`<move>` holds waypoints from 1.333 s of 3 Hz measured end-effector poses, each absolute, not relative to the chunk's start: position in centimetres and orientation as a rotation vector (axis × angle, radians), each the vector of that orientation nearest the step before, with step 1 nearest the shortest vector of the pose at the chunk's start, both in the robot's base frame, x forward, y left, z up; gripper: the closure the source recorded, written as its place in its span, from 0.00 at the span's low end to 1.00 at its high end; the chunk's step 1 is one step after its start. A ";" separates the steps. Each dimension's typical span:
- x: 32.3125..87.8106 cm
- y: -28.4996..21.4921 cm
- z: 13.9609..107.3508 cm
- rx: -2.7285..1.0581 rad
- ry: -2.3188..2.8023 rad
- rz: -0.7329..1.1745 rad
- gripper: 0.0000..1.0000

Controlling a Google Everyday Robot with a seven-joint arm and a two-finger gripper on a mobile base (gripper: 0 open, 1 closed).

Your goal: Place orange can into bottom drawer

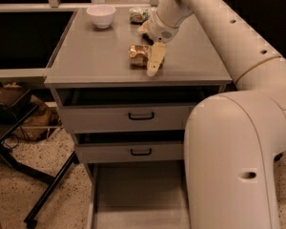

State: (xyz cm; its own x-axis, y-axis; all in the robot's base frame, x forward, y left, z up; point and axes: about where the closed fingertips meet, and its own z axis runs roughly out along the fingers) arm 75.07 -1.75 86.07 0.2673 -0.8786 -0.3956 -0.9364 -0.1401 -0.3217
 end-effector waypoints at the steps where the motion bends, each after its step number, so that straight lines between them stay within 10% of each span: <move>1: 75.4 -1.6 85.3 -2.043 1.641 0.178 0.19; 4: 73.8 -1.3 85.4 -2.055 1.623 0.185 0.88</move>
Offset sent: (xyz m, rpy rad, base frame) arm 0.0032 0.0011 -0.0070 0.0057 0.0177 0.0023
